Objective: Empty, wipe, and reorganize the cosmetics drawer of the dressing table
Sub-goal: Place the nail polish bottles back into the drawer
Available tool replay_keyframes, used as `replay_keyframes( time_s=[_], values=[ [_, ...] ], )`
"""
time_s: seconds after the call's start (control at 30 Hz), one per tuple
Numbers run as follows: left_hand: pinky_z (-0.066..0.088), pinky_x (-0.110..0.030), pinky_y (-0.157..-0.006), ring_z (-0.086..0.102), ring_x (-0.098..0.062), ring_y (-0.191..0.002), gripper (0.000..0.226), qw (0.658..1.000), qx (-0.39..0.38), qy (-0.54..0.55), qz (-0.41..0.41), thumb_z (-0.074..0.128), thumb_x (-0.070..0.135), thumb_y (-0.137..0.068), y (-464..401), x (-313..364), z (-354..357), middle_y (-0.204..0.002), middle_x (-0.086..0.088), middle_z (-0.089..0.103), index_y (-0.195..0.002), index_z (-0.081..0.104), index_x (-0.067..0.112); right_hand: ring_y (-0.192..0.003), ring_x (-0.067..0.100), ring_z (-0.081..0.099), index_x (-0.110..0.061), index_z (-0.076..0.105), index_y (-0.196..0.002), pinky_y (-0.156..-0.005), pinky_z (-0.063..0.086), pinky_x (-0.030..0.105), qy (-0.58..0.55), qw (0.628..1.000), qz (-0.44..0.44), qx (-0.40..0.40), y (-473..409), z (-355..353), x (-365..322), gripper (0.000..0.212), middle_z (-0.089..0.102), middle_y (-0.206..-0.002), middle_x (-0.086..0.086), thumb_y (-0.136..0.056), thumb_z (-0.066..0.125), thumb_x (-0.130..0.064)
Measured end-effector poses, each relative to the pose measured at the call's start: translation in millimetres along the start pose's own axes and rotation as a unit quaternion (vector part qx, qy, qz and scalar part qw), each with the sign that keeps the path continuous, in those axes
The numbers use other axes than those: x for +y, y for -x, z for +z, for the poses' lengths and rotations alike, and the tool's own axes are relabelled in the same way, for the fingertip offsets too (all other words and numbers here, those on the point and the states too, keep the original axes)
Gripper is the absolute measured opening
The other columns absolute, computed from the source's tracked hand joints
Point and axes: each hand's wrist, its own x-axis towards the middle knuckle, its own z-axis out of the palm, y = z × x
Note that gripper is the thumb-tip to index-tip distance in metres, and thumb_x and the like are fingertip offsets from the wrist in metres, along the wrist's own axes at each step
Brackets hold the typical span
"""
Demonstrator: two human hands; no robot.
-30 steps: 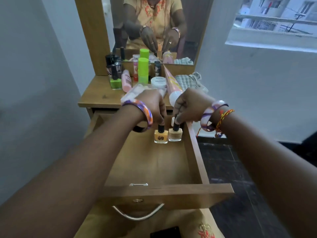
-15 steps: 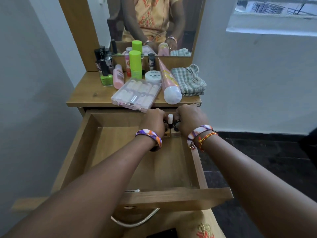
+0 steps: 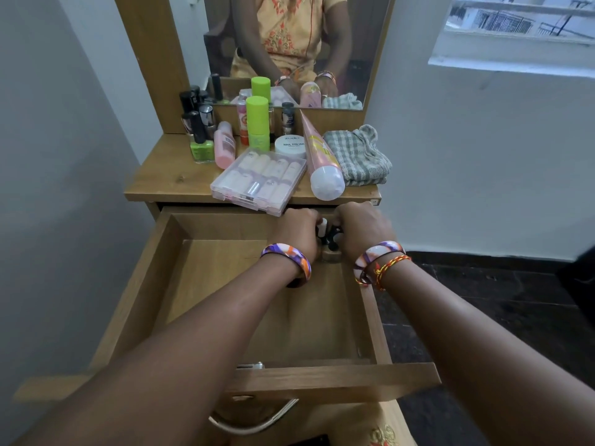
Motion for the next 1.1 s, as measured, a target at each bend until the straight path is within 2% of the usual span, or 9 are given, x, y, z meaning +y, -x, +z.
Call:
replay_keyframes(
  time_s=[0.13,0.27,0.33,0.4,0.53,0.67,0.73,0.9,1.1],
  values=[
    [0.052,-0.034,-0.084,0.063,-0.029,-0.1,0.024,0.999,0.007,-0.011,0.029,0.059,0.007,-0.086,7.2,6.0,-16.5,-0.109,-0.013,0.068,-0.109,0.066,0.007,-0.077,0.025,0.053,-0.005,0.061,-0.104,-0.066,0.041,0.028,0.046,0.999,-0.019,0.012,6.4,-15.7,-10.0,0.017,0.063,-0.098,0.014,-0.09,0.053,-0.008],
    [0.048,-0.031,-0.077,0.064,-0.028,-0.096,0.016,0.997,0.007,-0.02,0.071,0.058,0.008,-0.085,8.1,12.0,-59.2,-0.1,-0.013,0.069,-0.095,0.07,0.006,-0.074,0.026,0.052,-0.011,0.055,-0.083,-0.063,0.043,0.028,0.04,0.998,-0.047,-0.006,3.9,-46.0,-36.0,0.004,0.048,-0.082,0.007,-0.086,0.055,-0.01],
    [0.046,-0.031,-0.084,0.063,-0.024,-0.094,0.015,0.996,0.038,-0.011,0.075,0.058,0.006,-0.084,5.6,5.7,-86.4,-0.091,-0.011,0.068,-0.091,0.072,0.008,-0.075,0.026,0.053,-0.011,0.05,-0.071,-0.059,0.043,0.027,0.011,0.997,-0.078,-0.026,-3.5,-65.4,-53.2,0.015,0.049,-0.08,0.007,-0.081,0.062,-0.011],
    [0.044,-0.028,-0.091,0.06,-0.019,-0.093,0.02,0.995,0.089,0.012,0.053,0.058,0.001,-0.084,1.5,-8.3,-111.3,-0.08,-0.005,0.063,-0.092,0.073,0.011,-0.077,0.023,0.055,-0.008,0.059,-0.076,-0.06,0.044,0.027,-0.032,0.994,-0.104,-0.021,-13.9,-81.5,-69.7,0.013,0.058,-0.08,0.008,-0.077,0.07,-0.013],
    [0.042,-0.019,-0.08,0.065,-0.022,-0.095,0.024,0.978,0.202,0.057,-0.018,0.056,-0.001,-0.084,-13.4,-48.7,-150.0,-0.102,-0.01,0.072,-0.096,0.074,0.01,-0.087,0.027,0.065,-0.002,0.063,-0.084,-0.076,0.055,0.036,-0.134,0.979,-0.15,0.032,-49.7,-89.0,-105.1,0.013,0.069,-0.093,0.013,-0.079,0.069,-0.012],
    [0.047,-0.028,-0.089,0.064,-0.029,-0.101,0.022,0.958,0.273,0.05,-0.072,0.054,0.006,-0.089,-43.6,-88.0,-173.4,-0.109,-0.015,0.07,-0.102,0.073,0.009,-0.08,0.018,0.053,-0.01,0.065,-0.086,-0.062,0.043,0.024,-0.125,0.97,-0.187,0.091,-89.1,-78.2,-139.9,0.007,0.058,-0.082,0.004,-0.079,0.062,-0.008],
    [0.048,-0.03,-0.086,0.064,-0.034,-0.099,0.025,0.952,0.297,0.03,-0.076,0.051,0.009,-0.091,-60.3,-101.2,-179.4,-0.108,-0.019,0.069,-0.103,0.072,0.007,-0.088,0.024,0.057,-0.011,0.067,-0.091,-0.067,0.043,0.025,-0.12,0.965,-0.195,0.125,-106.3,-69.0,-152.9,0.017,0.064,-0.091,0.007,-0.077,0.06,-0.005],
    [0.044,-0.028,-0.078,0.063,-0.034,-0.098,0.021,0.959,0.275,-0.005,-0.074,0.052,0.011,-0.092,-100.0,-115.7,-183.2,-0.109,-0.019,0.067,-0.103,0.069,0.008,-0.103,0.032,0.061,-0.012,0.066,-0.11,-0.089,0.052,0.035,-0.129,0.965,-0.199,0.113,-144.3,-47.4,-174.2,0.035,0.066,-0.112,0.014,-0.075,0.066,-0.012],
    [0.053,-0.039,-0.087,0.063,-0.034,-0.096,0.023,0.965,0.258,-0.012,-0.053,0.052,0.014,-0.091,-122.8,-120.4,-173.3,-0.109,-0.019,0.066,-0.106,0.069,0.011,-0.087,0.025,0.058,-0.01,0.069,-0.097,-0.072,0.043,0.024,-0.143,0.957,-0.227,0.111,-163.1,-28.3,-172.8,0.021,0.063,-0.089,0.008,-0.077,0.064,-0.01]
  ],
)
